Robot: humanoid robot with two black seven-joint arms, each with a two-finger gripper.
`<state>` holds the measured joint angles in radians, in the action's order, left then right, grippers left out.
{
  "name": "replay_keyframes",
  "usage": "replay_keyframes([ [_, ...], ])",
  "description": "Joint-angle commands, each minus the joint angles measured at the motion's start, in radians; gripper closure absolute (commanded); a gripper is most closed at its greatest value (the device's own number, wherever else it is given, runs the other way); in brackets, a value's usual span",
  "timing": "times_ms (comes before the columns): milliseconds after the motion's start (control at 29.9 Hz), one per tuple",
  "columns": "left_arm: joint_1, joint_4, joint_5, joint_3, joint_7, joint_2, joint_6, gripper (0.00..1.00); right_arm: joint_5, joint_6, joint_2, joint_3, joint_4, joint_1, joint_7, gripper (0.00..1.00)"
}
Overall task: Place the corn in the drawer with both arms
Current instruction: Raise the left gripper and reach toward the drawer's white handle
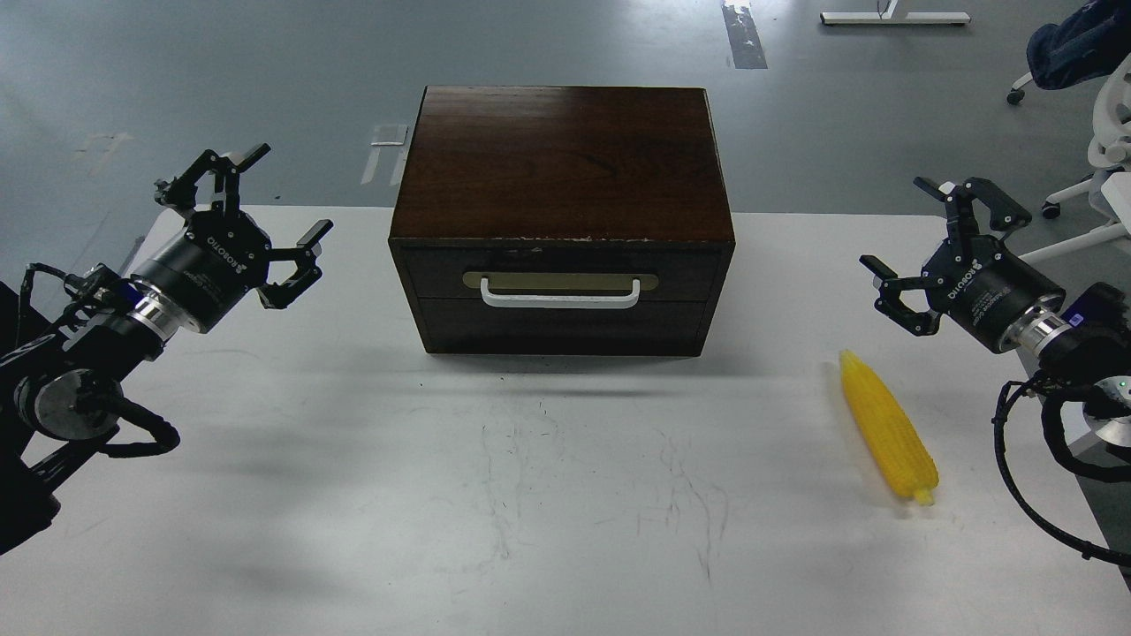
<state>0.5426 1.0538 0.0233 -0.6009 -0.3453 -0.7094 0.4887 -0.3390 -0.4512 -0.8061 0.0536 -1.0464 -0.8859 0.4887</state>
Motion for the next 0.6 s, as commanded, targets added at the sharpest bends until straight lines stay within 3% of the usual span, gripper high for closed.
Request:
replay_keyframes([
  [0,-0.003,0.000,0.000,-0.002,0.000,-0.001,0.000,0.02,0.002,0.000,0.013,-0.001,0.011,-0.001,0.000,0.00],
  [334,0.026,0.000,0.001,-0.019,0.003,-0.080,0.000,0.02,0.005,0.000,0.015,-0.006,0.012,-0.001,0.000,0.00],
  [501,0.117,-0.001,-0.019,-0.060,0.016,-0.134,0.000,0.02,0.006,-0.001,0.015,-0.015,0.012,-0.002,0.000,0.00],
  [568,0.213,0.014,-0.173,-0.056,0.005,-0.143,0.000,0.02,0.008,-0.001,0.015,-0.015,0.012,-0.002,0.000,0.00],
])
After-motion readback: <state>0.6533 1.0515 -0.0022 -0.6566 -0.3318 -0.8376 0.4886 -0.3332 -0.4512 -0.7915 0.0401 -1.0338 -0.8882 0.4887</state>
